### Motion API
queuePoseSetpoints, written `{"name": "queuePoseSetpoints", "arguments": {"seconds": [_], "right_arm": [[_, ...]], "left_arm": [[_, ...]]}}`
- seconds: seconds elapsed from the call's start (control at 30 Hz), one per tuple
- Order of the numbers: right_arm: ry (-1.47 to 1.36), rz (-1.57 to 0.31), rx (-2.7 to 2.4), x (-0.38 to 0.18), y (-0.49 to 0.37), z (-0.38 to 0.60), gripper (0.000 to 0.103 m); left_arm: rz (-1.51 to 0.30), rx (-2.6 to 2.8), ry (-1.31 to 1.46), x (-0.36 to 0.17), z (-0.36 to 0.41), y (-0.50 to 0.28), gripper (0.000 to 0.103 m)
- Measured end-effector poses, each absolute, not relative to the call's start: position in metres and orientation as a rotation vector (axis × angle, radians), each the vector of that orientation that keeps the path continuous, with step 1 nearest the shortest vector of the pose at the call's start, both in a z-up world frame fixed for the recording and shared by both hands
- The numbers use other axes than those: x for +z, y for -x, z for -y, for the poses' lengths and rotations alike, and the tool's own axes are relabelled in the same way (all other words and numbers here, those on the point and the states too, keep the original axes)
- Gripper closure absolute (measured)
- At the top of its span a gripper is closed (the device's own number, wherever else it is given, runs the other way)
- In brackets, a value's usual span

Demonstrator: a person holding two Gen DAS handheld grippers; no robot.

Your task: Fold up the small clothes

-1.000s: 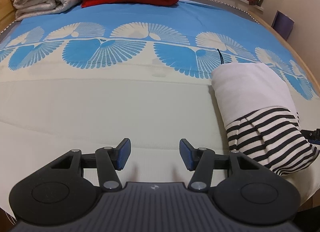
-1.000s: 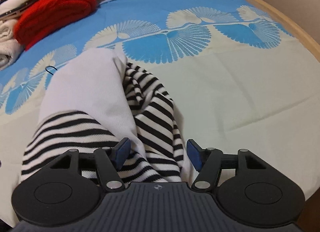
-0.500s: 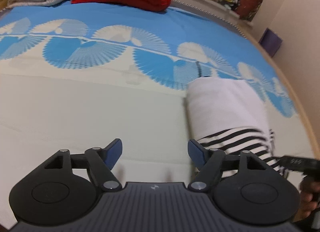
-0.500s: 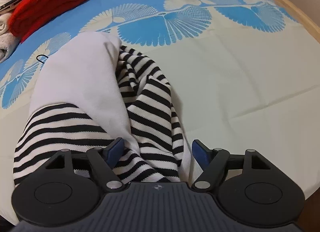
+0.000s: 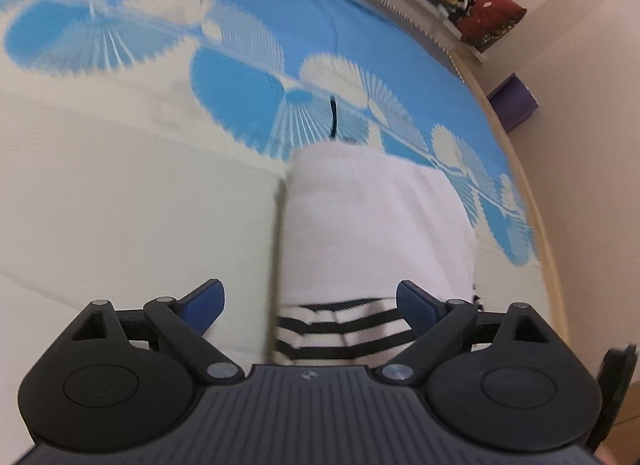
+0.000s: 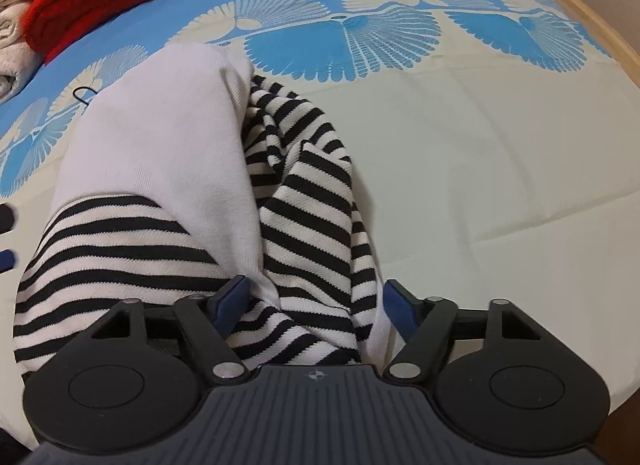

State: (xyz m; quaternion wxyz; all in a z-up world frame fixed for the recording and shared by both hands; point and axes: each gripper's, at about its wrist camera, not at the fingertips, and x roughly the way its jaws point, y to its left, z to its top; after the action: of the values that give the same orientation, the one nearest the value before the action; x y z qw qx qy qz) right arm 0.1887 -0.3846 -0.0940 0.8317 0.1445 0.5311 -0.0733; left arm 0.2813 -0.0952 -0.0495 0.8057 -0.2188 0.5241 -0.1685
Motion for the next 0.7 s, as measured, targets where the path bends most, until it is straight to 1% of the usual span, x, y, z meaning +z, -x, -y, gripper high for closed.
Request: {"name": "queuePoseSetpoints", "arguments": {"seconds": [0.03,0.07,0.1,0.13,0.17,0.23,0.27,0.33,0.37,0.4,0.43,0.5,0.6,0.7], "right_arm": [[-0.306,-1.127,-0.147,-0.094,-0.189,0.383,0.04],[-0.301,-1.126,-0.139,-0.094,-0.19,0.382,0.043],[-0.295,-1.126,-0.131,-0.094,-0.191,0.38,0.048],[-0.294,-1.127,-0.123,-0.094,-0.192,0.379,0.054],[-0.297,-1.13,-0.118,-0.095,-0.192,0.378,0.057],[-0.324,-1.137,-0.11,-0.096,-0.193,0.379,0.068],[-0.351,-1.14,-0.106,-0.096,-0.193,0.38,0.07],[-0.384,-1.144,-0.102,-0.096,-0.194,0.381,0.076],[-0.395,-1.145,-0.102,-0.096,-0.195,0.381,0.078],[-0.406,-1.147,-0.105,-0.096,-0.195,0.382,0.081],[-0.412,-1.147,-0.108,-0.095,-0.195,0.382,0.084],[-0.42,-1.143,-0.106,-0.093,-0.194,0.379,0.087],[-0.43,-1.141,-0.082,-0.089,-0.193,0.373,0.089],[-0.449,-1.141,-0.028,-0.084,-0.192,0.357,0.09]], "left_arm": [[-1.155,-0.37,0.488,-0.058,0.099,-0.285,0.008],[-1.184,-0.373,0.498,-0.065,0.103,-0.289,0.008],[-1.208,-0.373,0.508,-0.071,0.107,-0.291,0.008],[-1.22,-0.377,0.525,-0.077,0.109,-0.294,0.008],[-1.231,-0.381,0.545,-0.081,0.111,-0.295,0.008],[-1.249,-0.38,0.585,-0.089,0.112,-0.298,0.008],[-1.256,-0.378,0.602,-0.092,0.111,-0.3,0.009],[-1.259,-0.395,0.632,-0.094,0.11,-0.302,0.021],[-1.26,-0.405,0.639,-0.092,0.11,-0.302,0.025],[-1.255,-0.419,0.631,-0.09,0.11,-0.302,0.035],[-1.25,-0.433,0.617,-0.087,0.112,-0.301,0.04],[-1.233,-0.448,0.586,-0.082,0.11,-0.299,0.053],[-1.195,-0.439,0.569,-0.07,0.099,-0.296,0.059],[-1.168,-0.396,0.551,-0.056,0.08,-0.291,0.06]]}}
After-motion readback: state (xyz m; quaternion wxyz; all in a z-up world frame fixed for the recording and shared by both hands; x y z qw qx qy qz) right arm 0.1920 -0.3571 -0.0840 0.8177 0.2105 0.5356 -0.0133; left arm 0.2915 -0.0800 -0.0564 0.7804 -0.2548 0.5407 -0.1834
